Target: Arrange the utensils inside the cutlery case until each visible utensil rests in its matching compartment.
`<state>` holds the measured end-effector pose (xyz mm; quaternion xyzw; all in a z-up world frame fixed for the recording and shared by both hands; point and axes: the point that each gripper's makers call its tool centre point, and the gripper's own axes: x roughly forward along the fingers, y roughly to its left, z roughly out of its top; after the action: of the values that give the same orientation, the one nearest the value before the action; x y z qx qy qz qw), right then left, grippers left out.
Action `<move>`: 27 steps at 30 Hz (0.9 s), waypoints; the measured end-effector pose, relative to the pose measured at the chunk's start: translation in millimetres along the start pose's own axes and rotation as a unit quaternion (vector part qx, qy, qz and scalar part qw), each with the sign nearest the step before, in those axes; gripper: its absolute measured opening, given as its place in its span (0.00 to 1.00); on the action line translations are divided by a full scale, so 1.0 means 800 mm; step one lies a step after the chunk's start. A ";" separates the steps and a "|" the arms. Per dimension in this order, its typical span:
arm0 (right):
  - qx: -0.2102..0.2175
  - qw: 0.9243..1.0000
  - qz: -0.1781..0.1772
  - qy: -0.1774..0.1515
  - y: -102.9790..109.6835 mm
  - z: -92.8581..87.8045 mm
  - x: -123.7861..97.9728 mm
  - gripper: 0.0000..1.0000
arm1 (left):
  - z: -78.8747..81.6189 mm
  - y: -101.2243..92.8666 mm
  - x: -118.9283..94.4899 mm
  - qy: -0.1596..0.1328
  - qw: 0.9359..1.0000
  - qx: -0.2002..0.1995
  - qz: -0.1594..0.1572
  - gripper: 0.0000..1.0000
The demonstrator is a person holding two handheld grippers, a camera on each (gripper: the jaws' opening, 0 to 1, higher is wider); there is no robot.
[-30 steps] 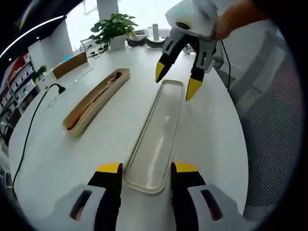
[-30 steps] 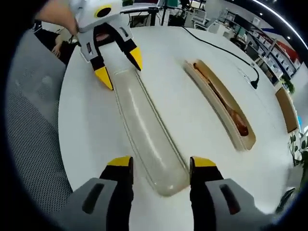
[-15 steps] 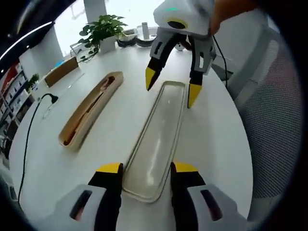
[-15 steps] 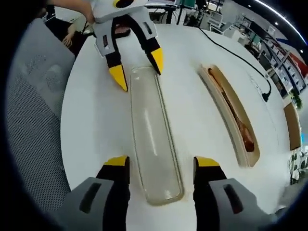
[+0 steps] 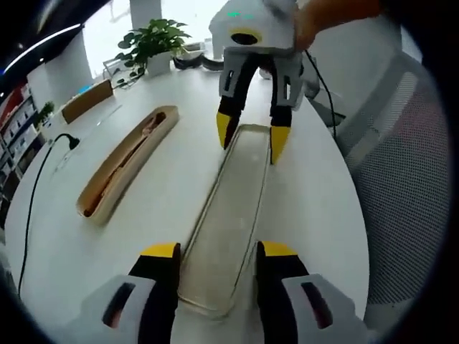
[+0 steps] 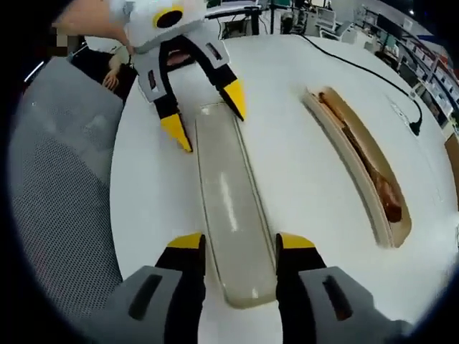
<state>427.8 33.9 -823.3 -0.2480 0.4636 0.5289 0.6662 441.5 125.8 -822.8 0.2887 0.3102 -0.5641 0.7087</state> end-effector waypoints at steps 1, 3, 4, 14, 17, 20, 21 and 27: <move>0.011 1.000 0.010 -0.002 0.002 0.001 -0.001 0.36 | 0.002 0.000 0.001 0.000 1.000 -0.003 0.000 0.43; 0.045 0.999 0.028 -0.002 0.008 0.002 -0.002 0.36 | 0.002 0.003 0.003 0.004 1.000 -0.029 0.003 0.42; 0.035 0.999 0.024 -0.002 0.004 0.002 -0.002 0.37 | 0.002 0.003 0.004 0.008 1.000 -0.030 -0.001 0.42; -0.042 0.999 -0.018 -0.024 0.030 -0.010 0.003 0.48 | 0.002 0.006 0.001 0.009 0.998 -0.044 -0.041 0.43; -0.063 0.997 -0.033 0.003 0.031 -0.021 0.001 0.50 | 0.002 0.005 0.000 0.014 0.998 -0.039 -0.053 0.43; -0.052 0.997 -0.062 0.013 0.024 -0.036 -0.007 0.41 | 0.000 0.007 -0.001 0.016 0.997 -0.040 -0.060 0.43; -0.053 0.996 -0.069 0.013 0.023 -0.040 -0.009 0.40 | 0.000 0.007 -0.001 0.013 0.997 -0.040 -0.062 0.43; -0.010 0.997 -0.072 -0.001 0.023 -0.047 -0.013 0.35 | 0.000 0.002 0.000 0.017 0.998 -0.025 -0.062 0.44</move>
<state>397.1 4.0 -827.7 -0.2872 0.4386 0.4847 0.7002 443.4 126.0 -822.4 0.2608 0.3533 -0.5939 0.6741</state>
